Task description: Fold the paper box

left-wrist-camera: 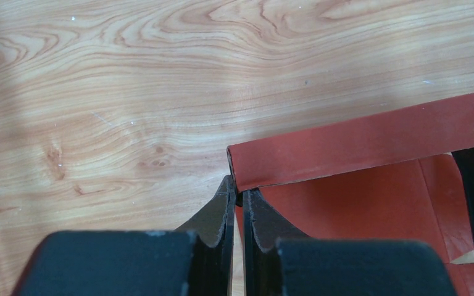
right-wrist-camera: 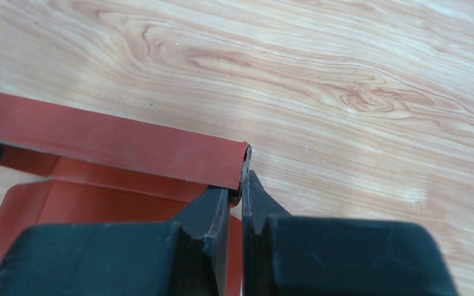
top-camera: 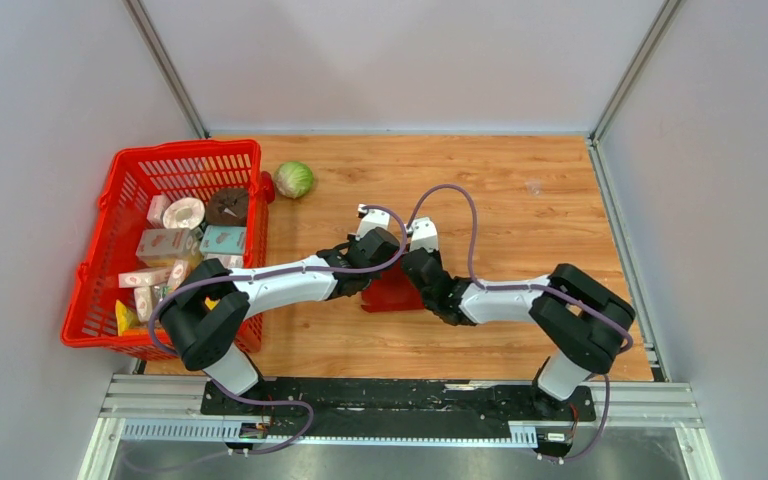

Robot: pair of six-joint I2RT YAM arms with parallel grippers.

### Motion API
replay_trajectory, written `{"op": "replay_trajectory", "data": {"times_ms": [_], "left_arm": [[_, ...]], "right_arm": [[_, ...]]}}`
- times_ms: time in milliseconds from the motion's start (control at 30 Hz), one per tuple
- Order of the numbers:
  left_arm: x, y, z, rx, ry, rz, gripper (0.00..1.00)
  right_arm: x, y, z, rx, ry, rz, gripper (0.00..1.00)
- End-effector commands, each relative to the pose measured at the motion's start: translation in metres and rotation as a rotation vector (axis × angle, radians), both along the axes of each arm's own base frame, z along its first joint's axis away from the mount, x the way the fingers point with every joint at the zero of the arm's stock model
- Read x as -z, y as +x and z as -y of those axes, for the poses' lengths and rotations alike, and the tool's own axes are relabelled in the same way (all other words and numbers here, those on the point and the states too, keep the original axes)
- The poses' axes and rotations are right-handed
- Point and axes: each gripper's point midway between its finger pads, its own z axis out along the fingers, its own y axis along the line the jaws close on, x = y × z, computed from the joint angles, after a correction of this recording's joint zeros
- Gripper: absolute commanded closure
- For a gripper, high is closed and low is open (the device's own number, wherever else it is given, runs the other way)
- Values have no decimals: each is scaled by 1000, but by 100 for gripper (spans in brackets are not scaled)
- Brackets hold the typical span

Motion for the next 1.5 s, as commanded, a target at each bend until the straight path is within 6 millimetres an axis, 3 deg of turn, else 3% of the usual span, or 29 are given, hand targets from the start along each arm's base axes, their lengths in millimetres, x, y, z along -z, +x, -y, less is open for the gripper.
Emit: {"op": "replay_trajectory", "data": {"times_ms": [0, 233, 367, 533, 733, 767, 800, 833, 867, 900, 933, 967, 1033, 1067, 1233, 1300, 1333, 1467], "left_arm": [[-10, -1, 10, 26, -42, 18, 100], [-12, -1, 8, 15, -49, 26, 100], [-11, -1, 9, 18, -46, 25, 100], [-12, 0, 9, 15, -46, 25, 100], [-10, 0, 9, 15, -42, 21, 100], [-10, -1, 9, 17, -40, 20, 100], [-10, 0, 9, 15, -40, 20, 100], [-10, 0, 9, 15, -40, 20, 100], [-10, 0, 9, 15, -39, 19, 100], [-9, 0, 8, 16, -37, 18, 100], [-10, 0, 9, 16, -38, 19, 100], [-9, 0, 9, 17, -38, 17, 100], [-10, 1, 10, 17, -39, 18, 100], [-9, 0, 10, 18, -35, 16, 100], [-9, 1, 11, 20, -29, 11, 100], [-8, 1, 11, 20, -25, 8, 100], [-8, 1, 11, 21, -26, 7, 100], [-8, 1, 13, 33, -24, 4, 100]], "right_arm": [[-3, 8, 1, 220, -19, 94, 100], [3, 3, 8, 418, 9, 129, 100], [3, 5, 1, 479, 47, 125, 100], [4, 4, 14, 620, 12, 147, 100], [7, 5, 11, 599, 13, 133, 100], [-1, 4, 12, 565, -9, 133, 98], [7, -3, 22, 540, -46, 122, 95], [5, -1, 13, 507, 17, 117, 89], [-6, -1, 14, 455, -1, 118, 75], [5, -9, 26, 423, -37, 97, 66], [1, -9, 16, 367, 6, 80, 57], [-7, -11, 16, 336, 14, 73, 37], [0, -21, 11, 231, -31, -9, 19], [-3, -25, 11, 210, -37, -38, 5], [-1, -61, 0, 5, 1, -224, 0], [-2, -75, 5, -52, 63, -272, 0], [-2, -81, -1, -104, 135, -326, 0], [-4, -99, 8, -169, 357, -442, 0]]}}
